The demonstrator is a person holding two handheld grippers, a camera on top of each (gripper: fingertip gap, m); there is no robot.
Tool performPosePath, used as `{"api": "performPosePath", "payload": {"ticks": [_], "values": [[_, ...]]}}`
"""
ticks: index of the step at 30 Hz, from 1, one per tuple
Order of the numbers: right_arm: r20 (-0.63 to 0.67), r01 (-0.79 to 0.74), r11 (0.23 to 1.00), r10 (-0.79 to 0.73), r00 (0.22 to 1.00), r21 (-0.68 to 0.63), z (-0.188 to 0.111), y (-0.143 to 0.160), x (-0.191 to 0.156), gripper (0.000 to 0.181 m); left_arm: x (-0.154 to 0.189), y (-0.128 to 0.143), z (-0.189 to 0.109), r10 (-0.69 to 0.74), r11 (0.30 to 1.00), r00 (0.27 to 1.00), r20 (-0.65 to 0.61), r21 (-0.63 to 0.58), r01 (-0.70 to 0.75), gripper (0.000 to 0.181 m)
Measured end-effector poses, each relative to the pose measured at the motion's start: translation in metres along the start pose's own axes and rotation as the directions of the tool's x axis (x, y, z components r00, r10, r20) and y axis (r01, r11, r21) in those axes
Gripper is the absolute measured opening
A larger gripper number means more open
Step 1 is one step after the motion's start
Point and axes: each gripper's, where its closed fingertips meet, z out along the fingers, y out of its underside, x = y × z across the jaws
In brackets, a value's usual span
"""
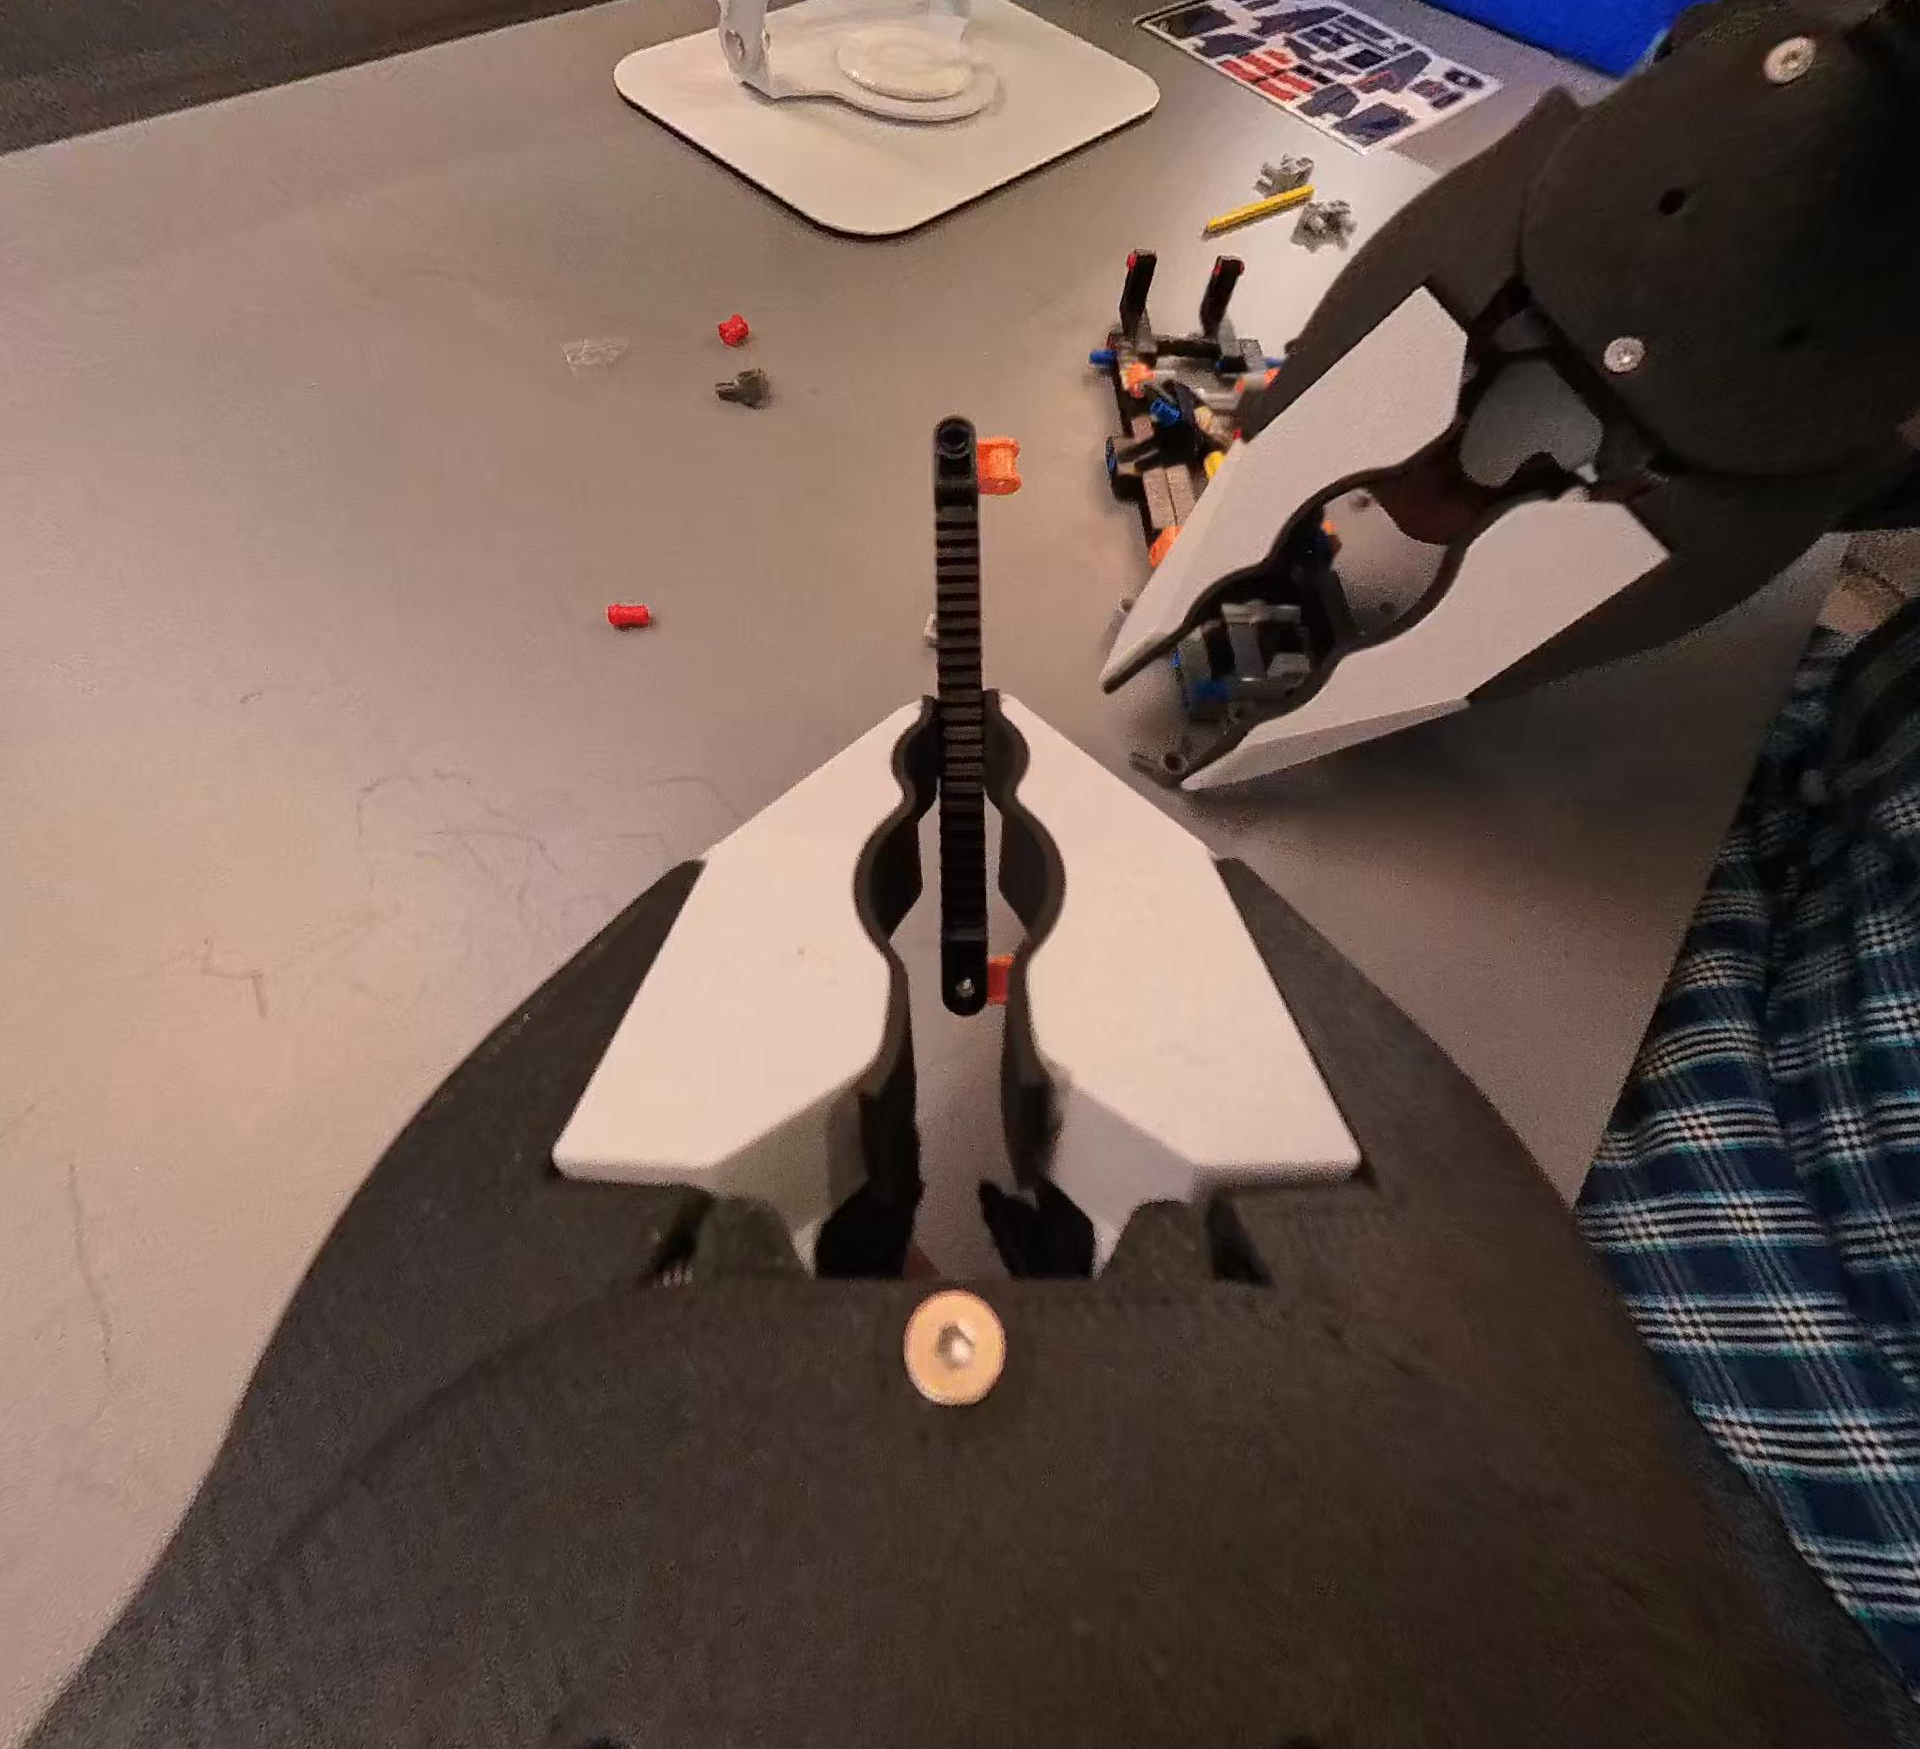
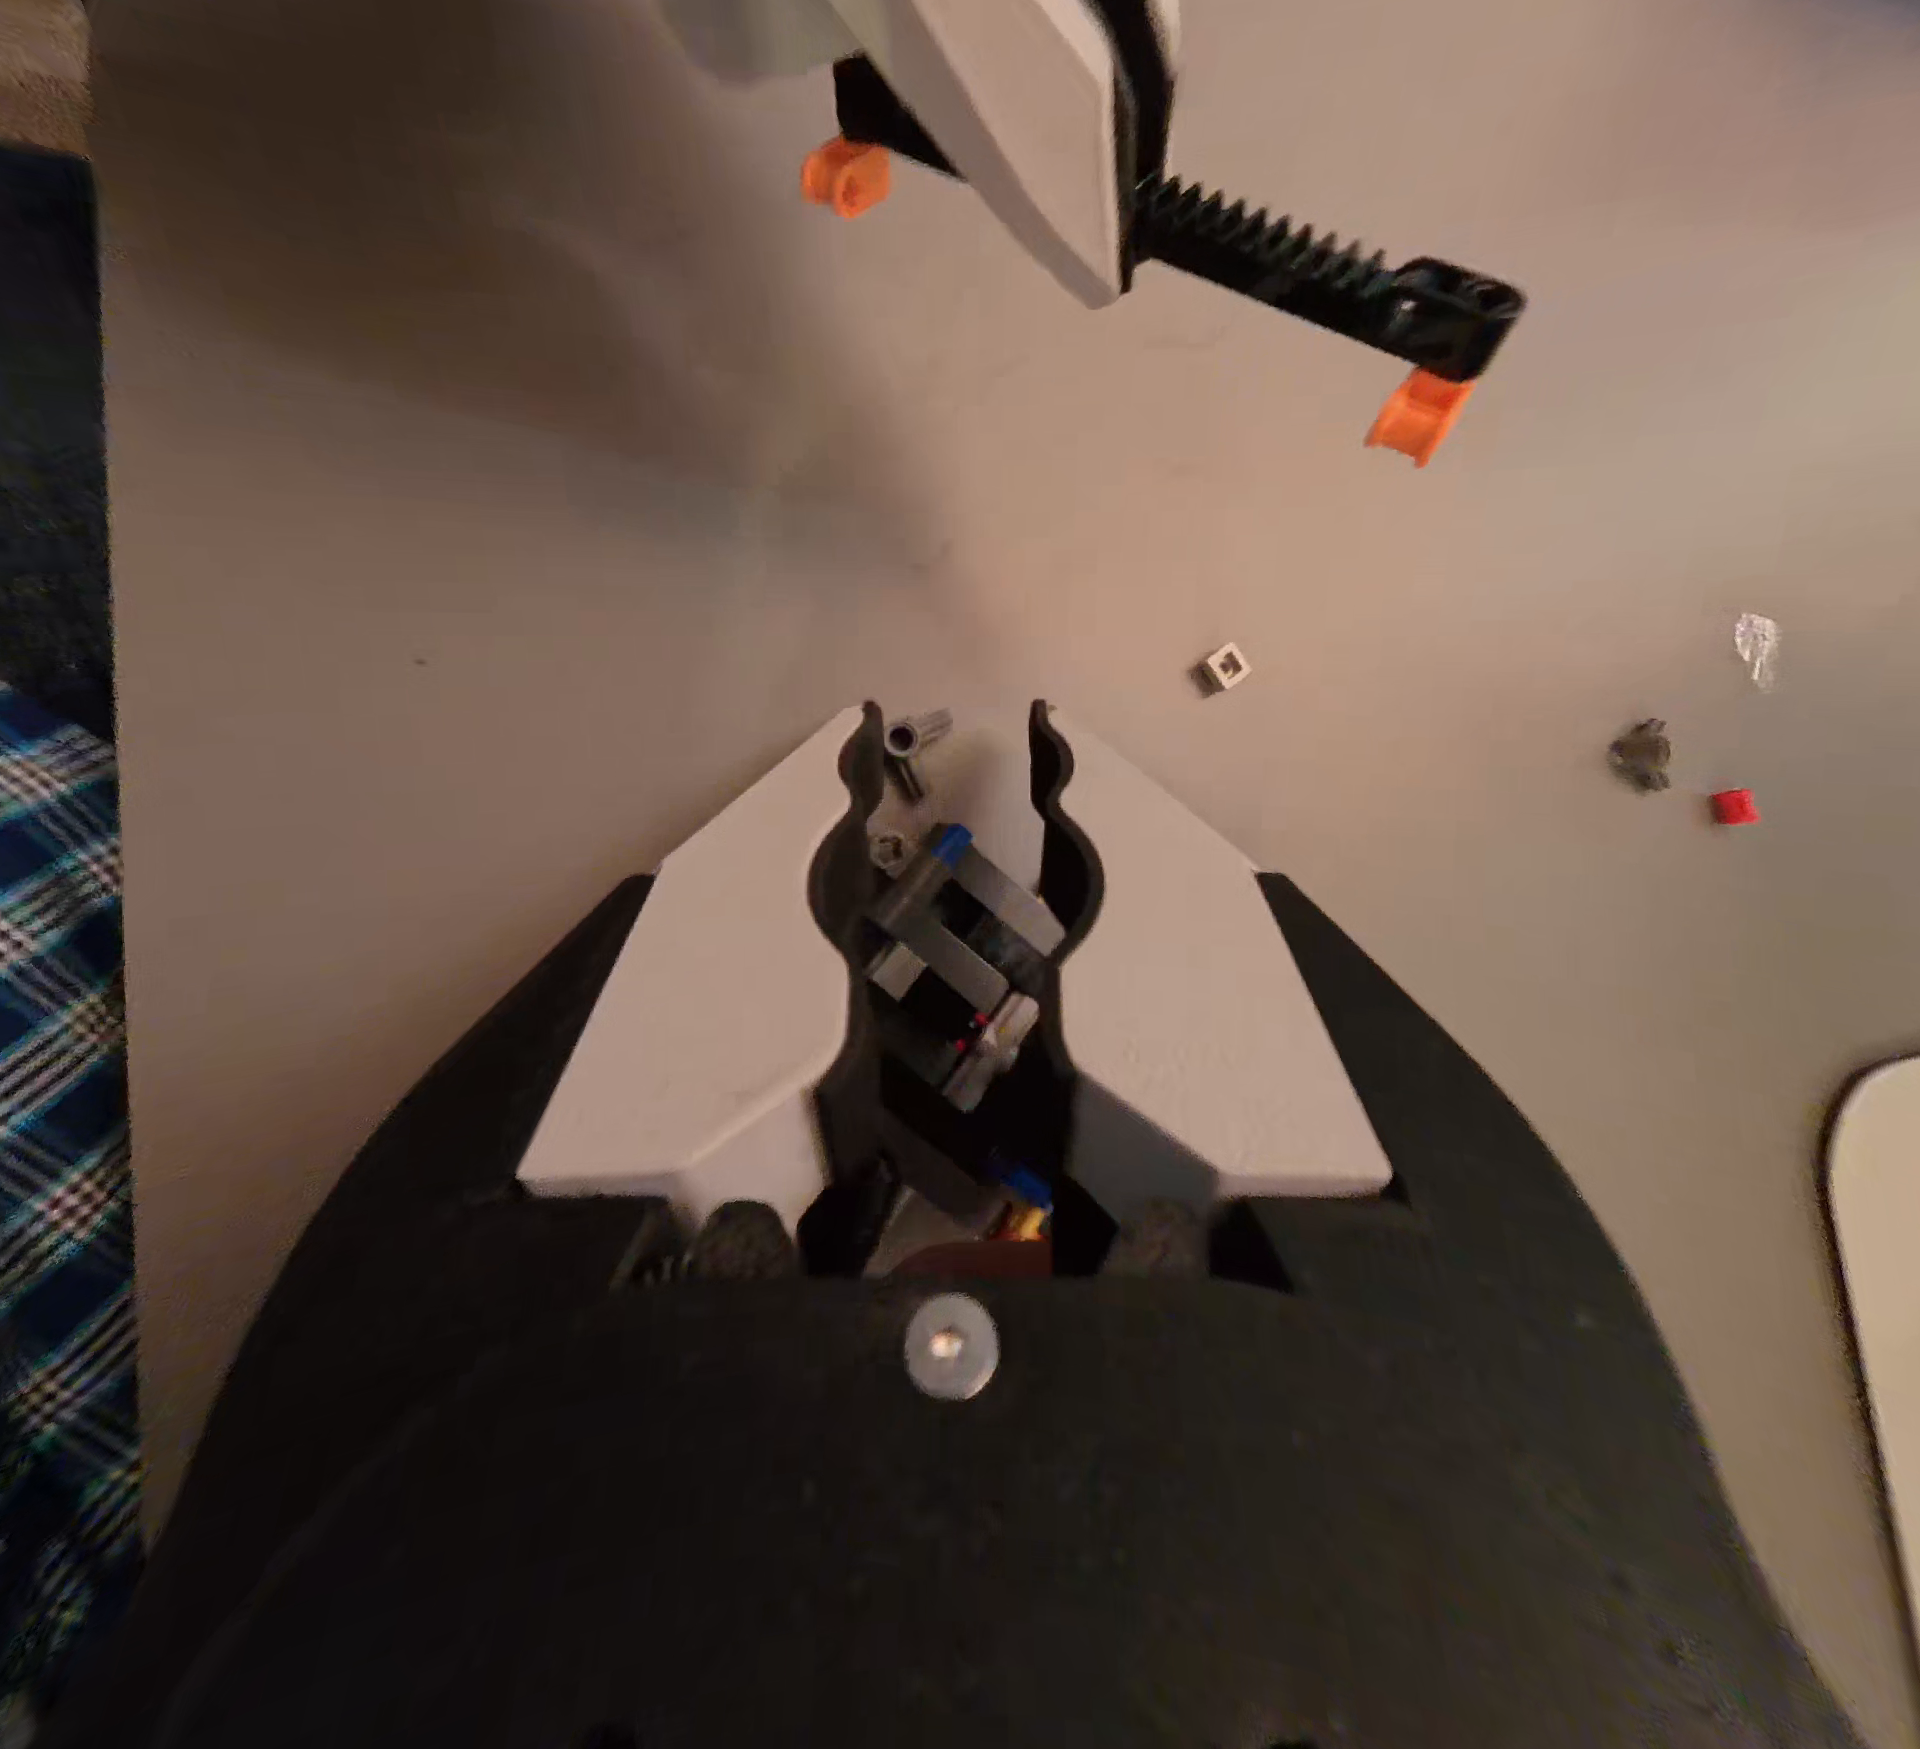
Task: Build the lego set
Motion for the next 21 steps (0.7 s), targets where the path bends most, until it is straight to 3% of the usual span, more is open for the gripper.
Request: {"api": "performPosePath", "payload": {"ticks": [1, 8, 13, 18, 21], "values": [[0.016, -0.023, 0.999, 0.023, 1.000, 0.030, -0.003, -0.004, 0.001, 0.025, -0.001, -0.001, 0.000, -0.011, 1.000, 1.000, -0.004, 0.003, 0.011, 0.006], [0.070, -0.243, 0.947, 0.233, 0.970, 0.212, -0.024, -0.025, 0.031, 0.000, -0.002, -0.013, -0.005, -0.128, 0.988, 0.989, -0.072, 0.080, 0.134, 0.006], [0.214, -0.405, 0.864, 0.353, 0.911, 0.300, -0.037, -0.042, 0.046, 0.001, 0.000, -0.020, -0.007, -0.173, 0.975, 0.977, -0.122, 0.119, 0.188, 0.006], [0.488, -0.670, 0.657, 0.484, 0.727, 0.346, -0.055, -0.064, 0.056, 0.006, 0.004, -0.026, -0.008, -0.145, 0.972, 0.978, -0.152, 0.162, 0.169, 0.006], [0.574, -0.736, 0.600, 0.498, 0.651, 0.314, -0.057, -0.067, 0.057, 0.008, 0.009, -0.032, -0.009, -0.120, 0.968, 0.977, -0.175, 0.197, 0.155, 0.006]]}}
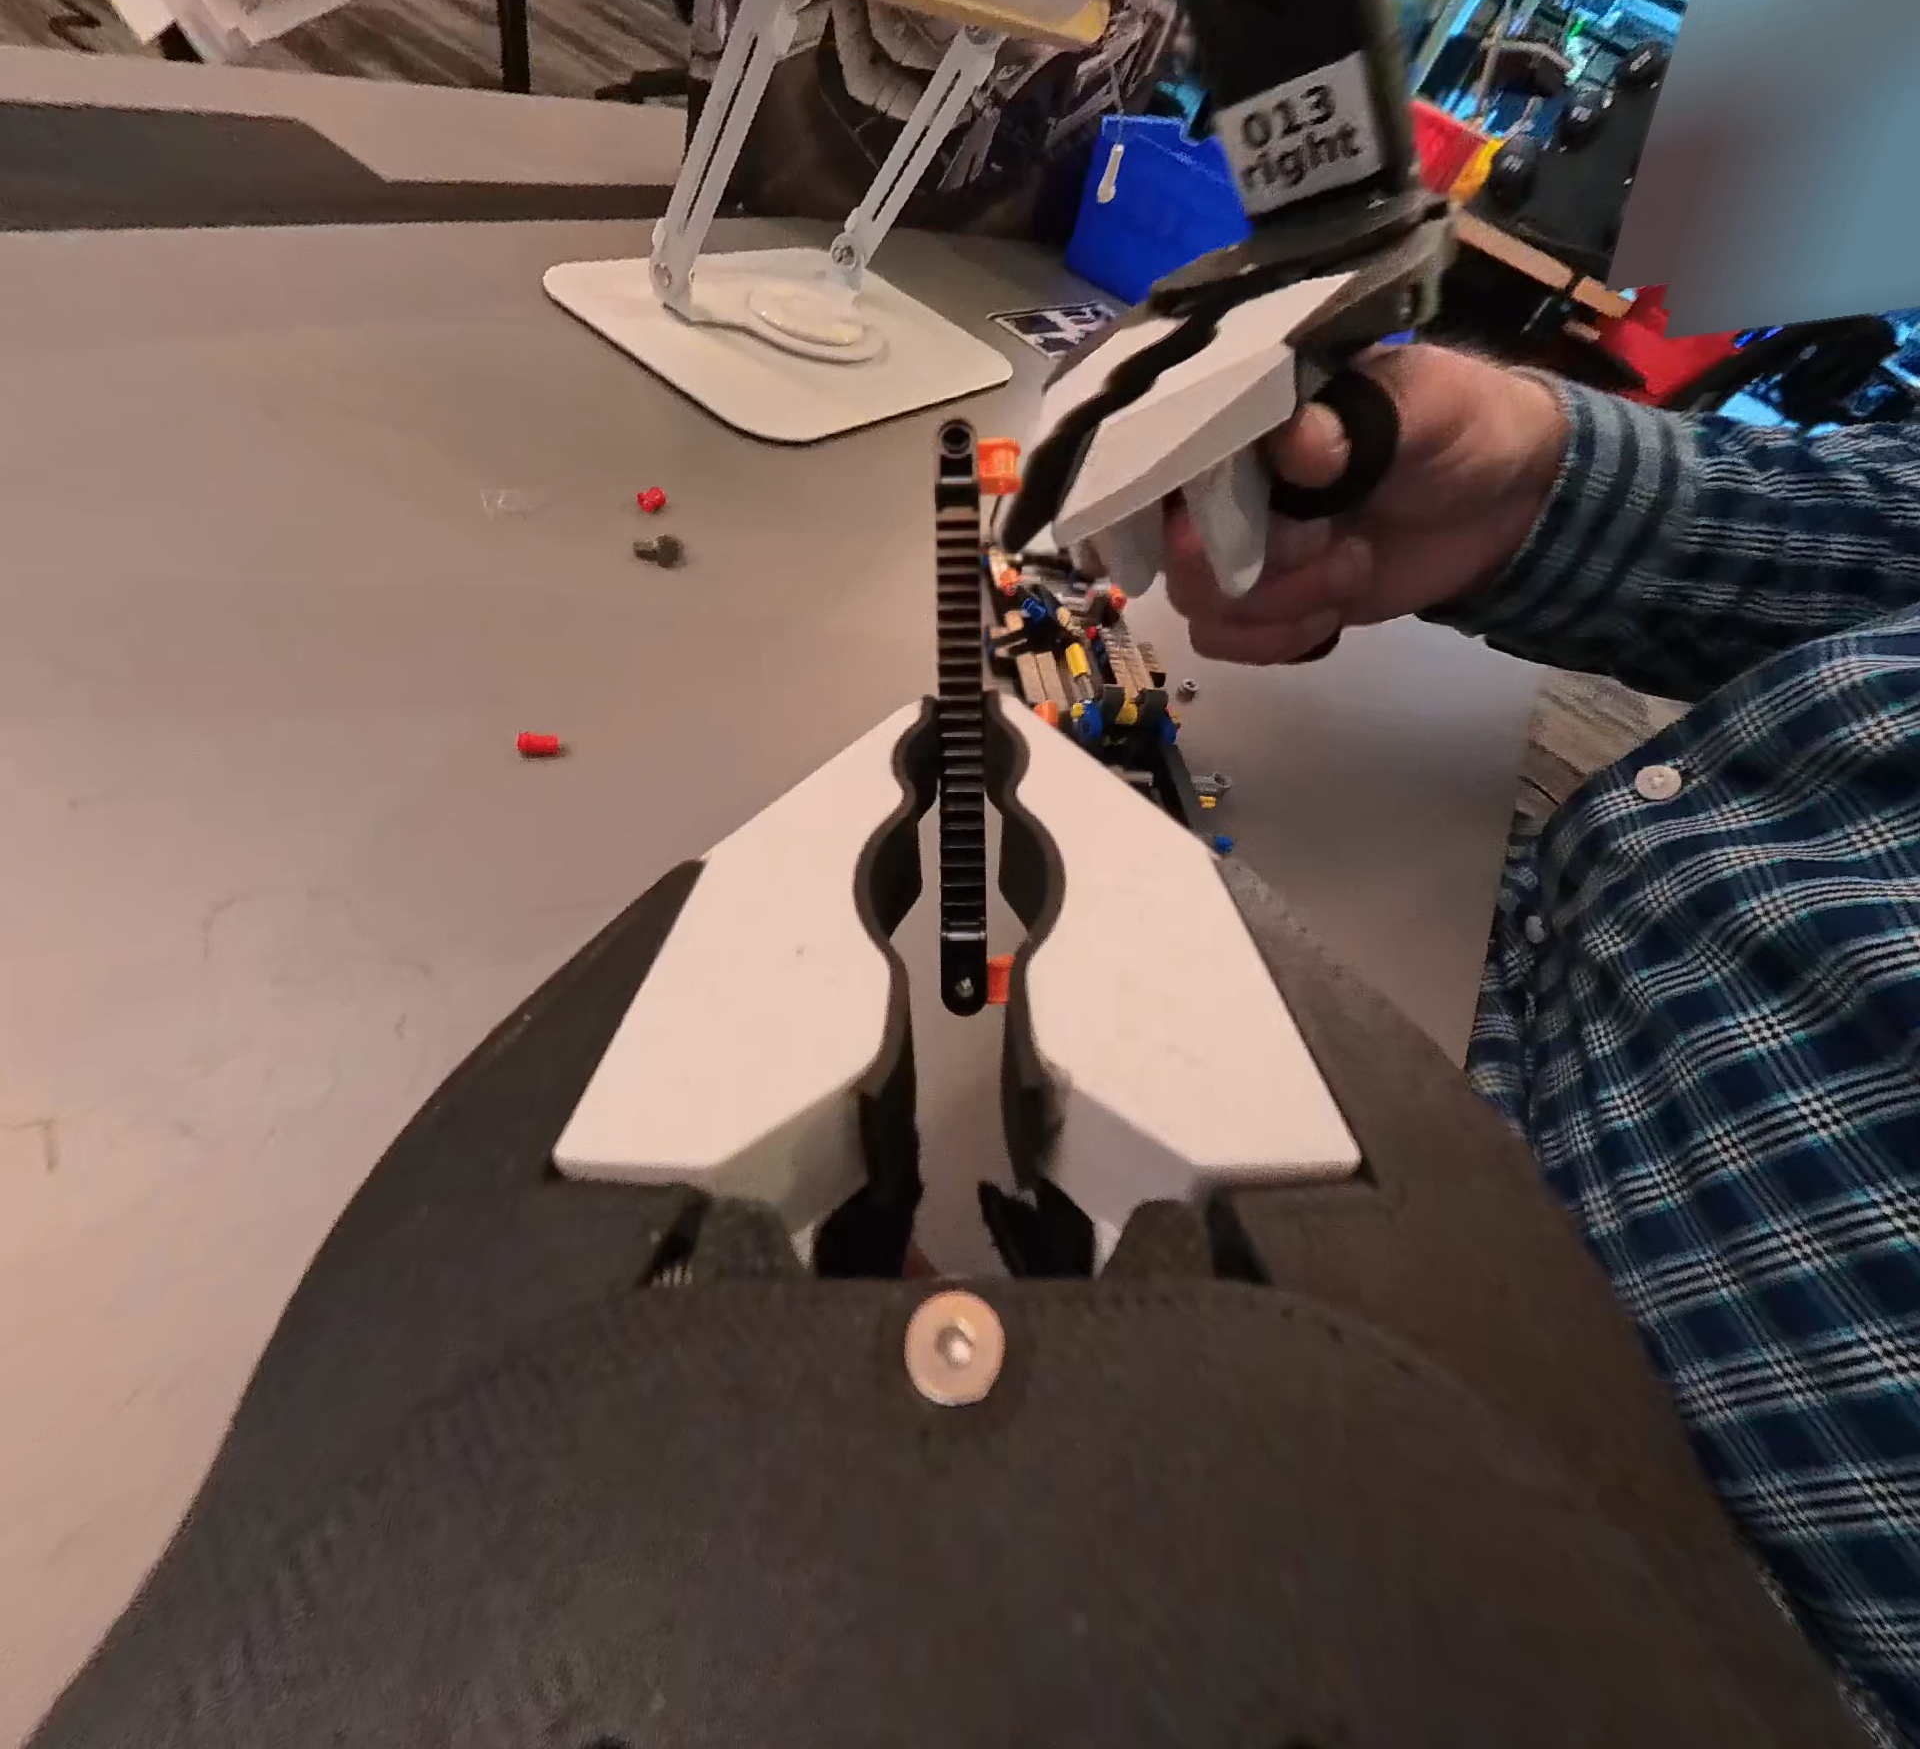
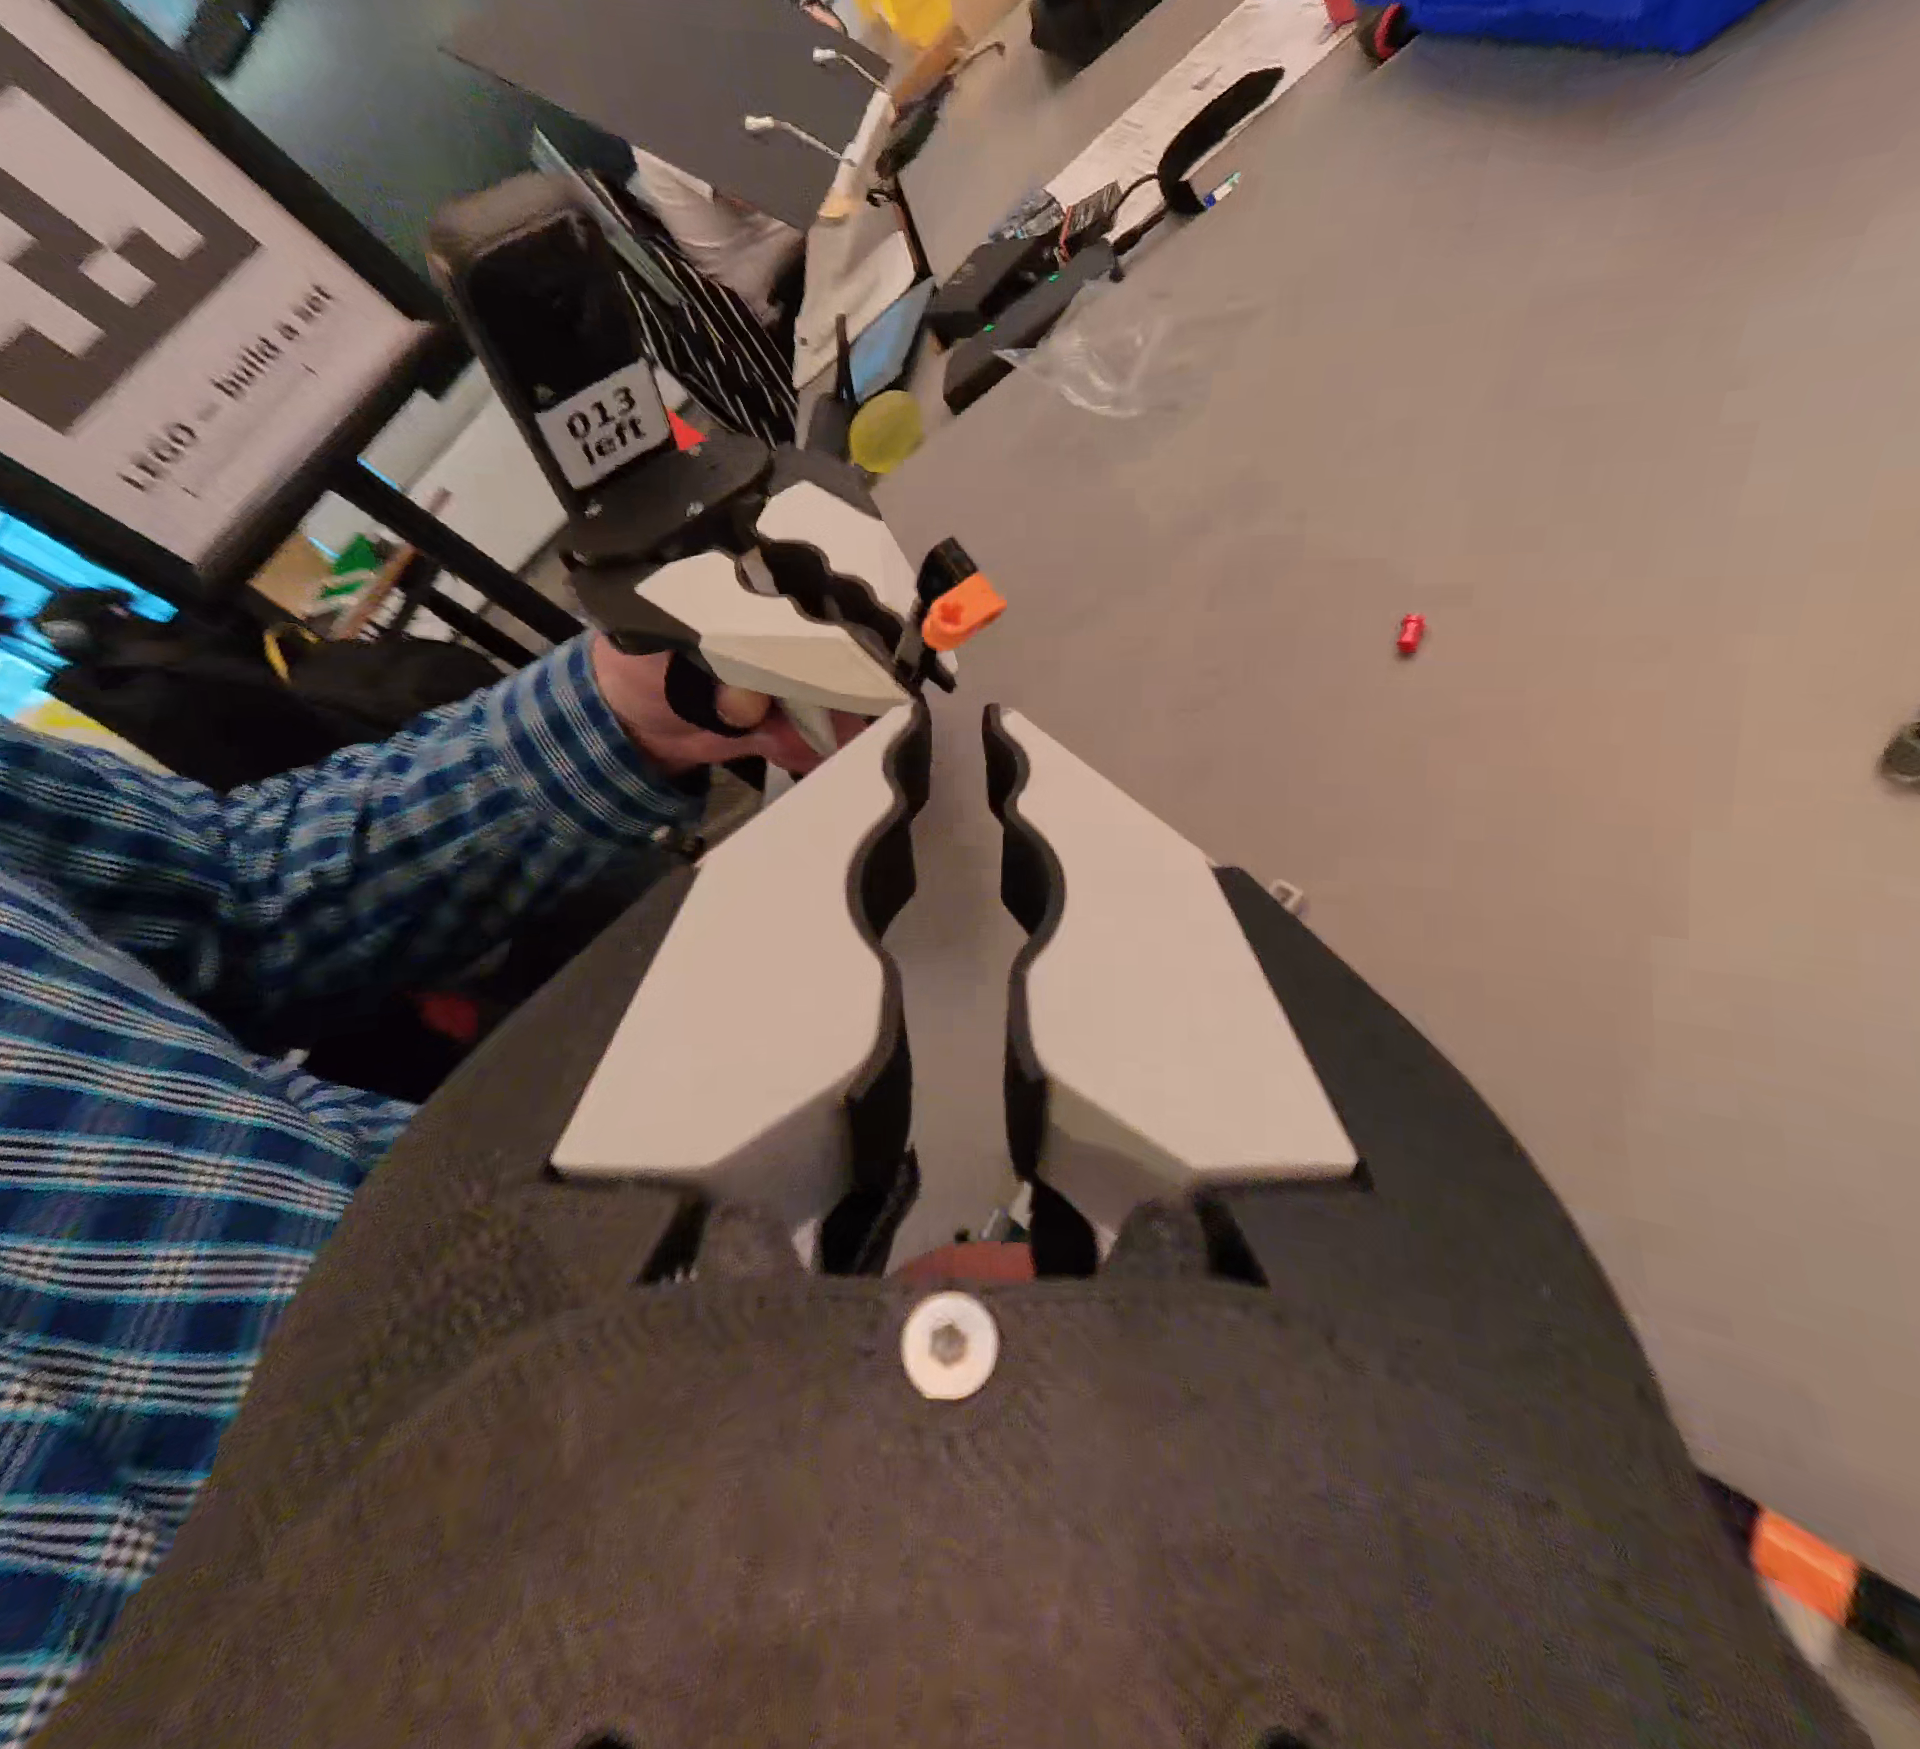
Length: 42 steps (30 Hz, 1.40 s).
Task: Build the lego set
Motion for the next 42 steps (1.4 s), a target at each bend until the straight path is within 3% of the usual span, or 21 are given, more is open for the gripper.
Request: {"api": "performPosePath", "payload": {"ticks": [3, 7, 18, 24, 42], "values": [[0.117, -0.126, 0.990, 0.119, 0.986, 0.060, -0.001, -0.009, -0.008, 0.012, 0.005, -0.006, -0.001, 0.028, 0.999, 0.999, -0.021, 0.037, -0.027, 0.006], [0.322, -0.314, 0.943, 0.266, 0.909, 0.107, -0.010, -0.022, -0.022, 0.020, 0.009, -0.011, -0.001, 0.074, 0.995, 0.997, -0.027, 0.064, -0.072, 0.006], [0.524, -0.457, 0.882, 0.335, 0.783, 0.118, -0.017, -0.031, -0.037, 0.010, 0.026, -0.023, 0.000, 0.208, 0.974, 0.978, -0.016, 0.090, -0.206, 0.006], [0.511, -0.406, 0.899, 0.274, 0.815, 0.165, -0.017, -0.030, -0.039, 0.008, 0.027, -0.020, 0.004, 0.213, 0.975, 0.977, -0.016, 0.069, -0.212, 0.006], [0.309, -0.116, 0.964, 0.038, 0.950, 0.239, -0.017, -0.033, -0.035, 0.006, 0.036, -0.024, 0.014, -0.011, 0.994, 0.991, -0.131, 0.104, 0.025, 0.006]]}}
